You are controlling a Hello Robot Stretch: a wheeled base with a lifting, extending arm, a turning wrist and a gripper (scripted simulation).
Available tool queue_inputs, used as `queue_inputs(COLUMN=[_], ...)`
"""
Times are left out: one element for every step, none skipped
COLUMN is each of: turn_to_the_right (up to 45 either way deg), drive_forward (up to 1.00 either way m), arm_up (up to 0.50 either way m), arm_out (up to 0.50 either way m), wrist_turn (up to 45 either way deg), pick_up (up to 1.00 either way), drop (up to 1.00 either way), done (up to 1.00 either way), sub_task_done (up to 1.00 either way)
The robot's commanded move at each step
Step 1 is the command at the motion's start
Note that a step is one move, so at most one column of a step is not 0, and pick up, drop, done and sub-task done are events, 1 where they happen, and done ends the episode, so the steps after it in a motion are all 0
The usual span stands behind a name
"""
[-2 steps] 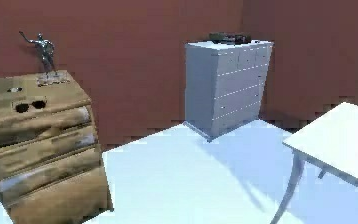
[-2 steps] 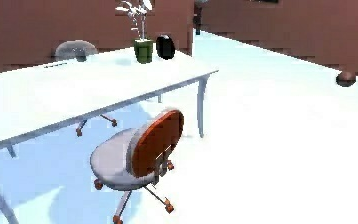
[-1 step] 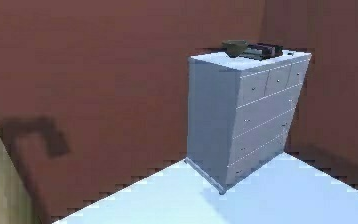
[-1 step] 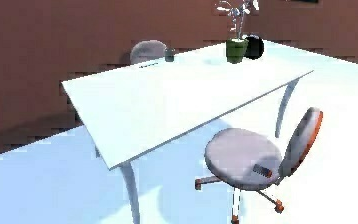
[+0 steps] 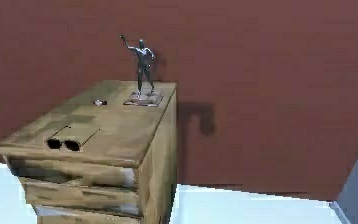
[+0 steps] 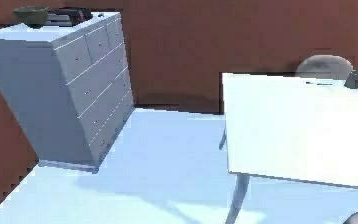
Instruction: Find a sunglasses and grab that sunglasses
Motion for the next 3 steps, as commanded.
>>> queue_inputs(turn_to_the_right=[-45.0, -45.0, -24.0], drive_forward=[0.0, 0.0, 0.0], arm_up=[0.0, 0.0, 0.0], arm_out=[0.0, 0.0, 0.0], wrist_turn=[0.0, 0.0, 0.0], pick_up=[0.0, 0.0, 0.0], drop=[0.0, 0.0, 0.0], done=[0.0, 0.0, 0.0], sub_task_done=[0.0, 0.0, 0.0])
